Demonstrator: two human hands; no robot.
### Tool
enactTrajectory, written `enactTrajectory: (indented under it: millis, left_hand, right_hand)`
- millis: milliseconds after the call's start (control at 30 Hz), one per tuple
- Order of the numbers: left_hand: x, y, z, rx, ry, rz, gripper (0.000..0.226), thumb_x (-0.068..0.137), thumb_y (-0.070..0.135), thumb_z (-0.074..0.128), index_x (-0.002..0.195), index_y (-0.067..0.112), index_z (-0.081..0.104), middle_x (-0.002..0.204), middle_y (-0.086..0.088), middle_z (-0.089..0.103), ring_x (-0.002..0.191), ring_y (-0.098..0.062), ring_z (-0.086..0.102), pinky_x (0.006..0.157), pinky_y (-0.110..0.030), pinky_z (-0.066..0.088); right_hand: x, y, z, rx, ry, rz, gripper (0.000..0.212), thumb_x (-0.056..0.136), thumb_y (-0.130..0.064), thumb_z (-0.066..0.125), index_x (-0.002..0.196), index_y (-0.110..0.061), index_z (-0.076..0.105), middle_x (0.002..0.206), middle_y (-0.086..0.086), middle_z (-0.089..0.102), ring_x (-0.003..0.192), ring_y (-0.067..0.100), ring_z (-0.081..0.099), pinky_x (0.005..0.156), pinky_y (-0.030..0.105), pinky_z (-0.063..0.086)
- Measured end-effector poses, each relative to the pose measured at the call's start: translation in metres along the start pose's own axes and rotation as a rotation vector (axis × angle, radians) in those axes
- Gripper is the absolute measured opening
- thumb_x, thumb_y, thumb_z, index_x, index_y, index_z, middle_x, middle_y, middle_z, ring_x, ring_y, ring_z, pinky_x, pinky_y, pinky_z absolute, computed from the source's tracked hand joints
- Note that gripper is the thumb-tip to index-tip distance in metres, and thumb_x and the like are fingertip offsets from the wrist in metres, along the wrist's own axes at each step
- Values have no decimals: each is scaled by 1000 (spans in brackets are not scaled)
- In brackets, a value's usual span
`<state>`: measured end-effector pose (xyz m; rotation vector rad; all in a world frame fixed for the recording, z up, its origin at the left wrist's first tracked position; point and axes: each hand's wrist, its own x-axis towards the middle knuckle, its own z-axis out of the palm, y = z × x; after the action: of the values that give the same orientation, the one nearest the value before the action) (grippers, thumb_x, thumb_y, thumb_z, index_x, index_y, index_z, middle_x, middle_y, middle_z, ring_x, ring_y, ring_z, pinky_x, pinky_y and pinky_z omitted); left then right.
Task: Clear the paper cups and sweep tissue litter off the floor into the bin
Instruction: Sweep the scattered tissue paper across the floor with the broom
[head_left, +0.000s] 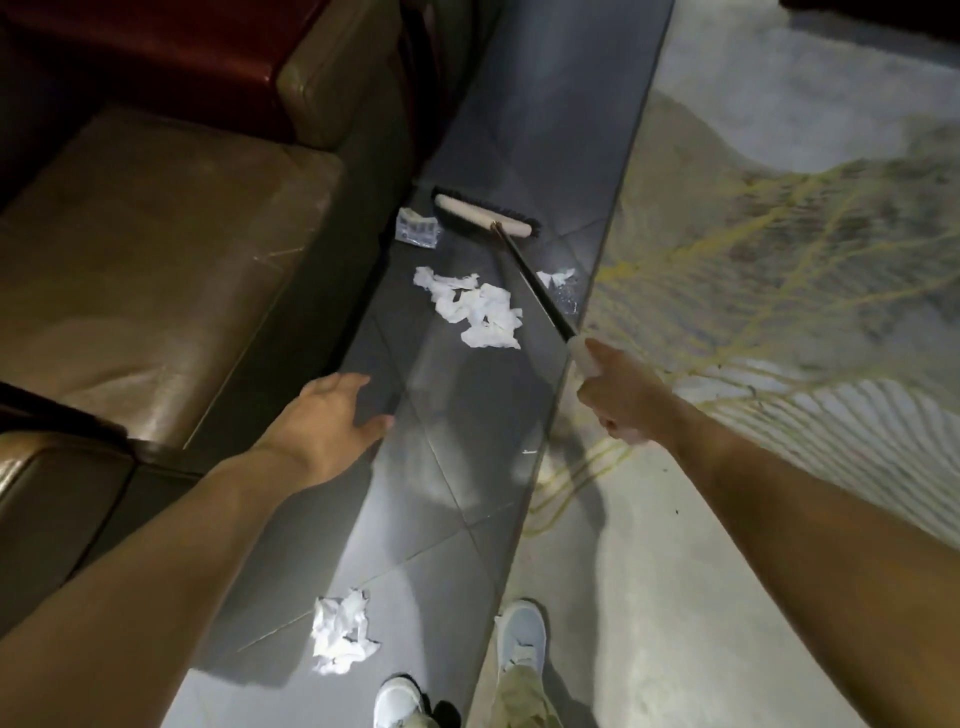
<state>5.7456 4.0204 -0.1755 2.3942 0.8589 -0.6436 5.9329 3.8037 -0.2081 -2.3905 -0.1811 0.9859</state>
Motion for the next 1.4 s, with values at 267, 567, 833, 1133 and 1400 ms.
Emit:
enactTrajectory:
  millis: [267, 567, 833, 1133, 1400]
  left_hand:
    - [23, -21, 18, -33, -4, -75, 68, 92, 45, 50, 148, 16, 23, 153, -5, 27, 142, -20, 21, 115, -32, 22]
    - [25, -21, 5, 16, -32, -152, 68, 93, 46, 49, 149, 15, 23, 154, -7, 26, 143, -22, 20, 116, -34, 22]
    - [30, 29, -7, -7, 3, -65, 68, 94, 42, 50, 149, 16, 20, 155, -7, 23, 143, -22, 18, 115, -34, 22]
    - [32, 13, -7, -10, 6, -57, 68, 93, 44, 49, 149, 19, 20, 156, -4, 20, 143, -21, 18, 115, -34, 23]
    - [17, -21, 8, 9, -34, -71, 68, 93, 44, 50, 149, 16, 23, 154, -6, 24, 143, -22, 19, 115, -34, 23]
  right_hand:
    - [86, -69, -1, -398, -35, -157, 36, 82, 3, 44, 113, -9, 57, 77, 10, 54, 41, 20, 57, 46, 24, 43]
    - [45, -9, -17, -575, -46, -157, 64, 89, -9, 46, 148, -27, 29, 134, 20, 51, 111, 36, 57, 79, 32, 51]
    - [-11, 65, -34, -258, -40, 0, 71, 85, -7, 45, 145, -42, 32, 134, 9, 56, 92, 29, 61, 54, 14, 48]
    - [68, 4, -52, -120, 148, -35, 43, 90, -7, 40, 132, -13, 48, 84, 18, 60, 65, 29, 56, 47, 30, 48]
    - [37, 24, -19, 15, -81, 245, 62, 88, 2, 31, 145, -21, 29, 61, 11, 45, 48, 20, 41, 43, 22, 34]
